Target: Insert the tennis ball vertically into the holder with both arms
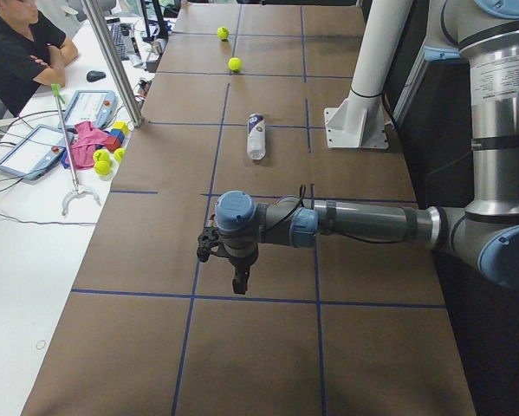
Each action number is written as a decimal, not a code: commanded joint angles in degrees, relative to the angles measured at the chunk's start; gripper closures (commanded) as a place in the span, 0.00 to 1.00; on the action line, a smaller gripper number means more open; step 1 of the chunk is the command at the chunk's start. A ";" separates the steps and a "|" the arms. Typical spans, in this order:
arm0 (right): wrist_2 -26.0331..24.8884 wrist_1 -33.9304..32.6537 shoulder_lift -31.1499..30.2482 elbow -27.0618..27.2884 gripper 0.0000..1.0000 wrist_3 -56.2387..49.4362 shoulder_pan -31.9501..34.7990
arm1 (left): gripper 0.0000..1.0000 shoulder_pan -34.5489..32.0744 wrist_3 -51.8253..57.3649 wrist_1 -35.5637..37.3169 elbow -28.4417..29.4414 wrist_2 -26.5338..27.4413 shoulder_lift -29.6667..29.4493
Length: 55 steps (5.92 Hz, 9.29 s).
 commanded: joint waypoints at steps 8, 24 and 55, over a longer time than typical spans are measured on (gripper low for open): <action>4.00 4.98 0.79 -2.57 0.00 0.71 -0.04 | 0.00 -0.43 0.20 7.61 -3.56 -0.63 -1.72; 5.77 32.31 -6.77 -7.23 0.00 0.62 -0.04 | 0.00 55.20 8.35 2.14 4.31 28.55 -51.78; 8.23 32.40 -7.82 -7.32 0.00 0.80 -0.04 | 0.25 62.67 14.08 4.88 16.60 49.56 -59.90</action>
